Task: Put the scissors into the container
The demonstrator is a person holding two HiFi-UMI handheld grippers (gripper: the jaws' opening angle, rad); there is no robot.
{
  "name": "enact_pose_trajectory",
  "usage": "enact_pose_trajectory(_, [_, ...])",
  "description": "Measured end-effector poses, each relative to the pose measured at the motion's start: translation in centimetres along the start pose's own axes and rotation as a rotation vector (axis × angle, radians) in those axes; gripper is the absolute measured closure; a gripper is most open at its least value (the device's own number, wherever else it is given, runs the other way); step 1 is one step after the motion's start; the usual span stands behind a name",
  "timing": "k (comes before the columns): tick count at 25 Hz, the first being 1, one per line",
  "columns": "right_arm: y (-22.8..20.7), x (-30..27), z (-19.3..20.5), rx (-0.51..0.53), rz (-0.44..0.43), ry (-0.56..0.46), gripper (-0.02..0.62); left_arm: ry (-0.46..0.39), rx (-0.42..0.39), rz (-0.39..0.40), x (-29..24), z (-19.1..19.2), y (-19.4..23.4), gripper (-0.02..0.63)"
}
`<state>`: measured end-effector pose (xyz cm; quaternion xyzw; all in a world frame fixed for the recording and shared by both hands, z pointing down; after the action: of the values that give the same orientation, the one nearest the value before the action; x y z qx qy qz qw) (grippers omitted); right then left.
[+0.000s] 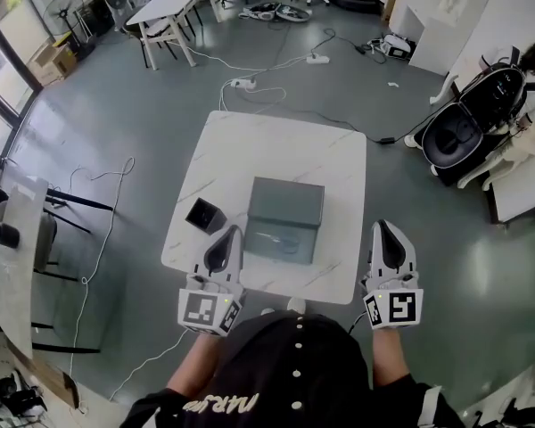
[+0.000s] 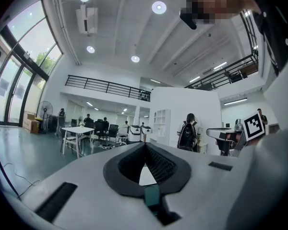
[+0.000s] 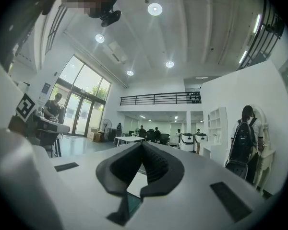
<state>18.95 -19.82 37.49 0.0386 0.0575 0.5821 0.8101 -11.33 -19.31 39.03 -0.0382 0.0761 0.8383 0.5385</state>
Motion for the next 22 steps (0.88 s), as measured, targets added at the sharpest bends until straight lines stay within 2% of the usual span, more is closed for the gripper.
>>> enact_pose_trajectory(13, [0.3, 0.6, 0.1, 0.0, -0.012, -0.008, 0.583, -0.004, -0.011, 0.011, 0.7, 0.6, -1.1, 0.58])
enact_pose_trajectory(22, [0.3, -0.4, -0.6, 0.02, -0.016, -0.025, 0.583, 0.004, -0.006, 0.003, -0.1, -0.3, -0.9, 0.58])
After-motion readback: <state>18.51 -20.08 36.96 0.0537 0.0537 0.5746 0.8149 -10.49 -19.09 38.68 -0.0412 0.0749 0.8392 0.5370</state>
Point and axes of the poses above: the fingertips, and each gripper's own axes: x backward along the fingers, y to its left, z out of its underside, the point moved 5 cm from there along x, backward along the fingers, and after that the axes turned 8 degrees about y, right-handed, at the moved point
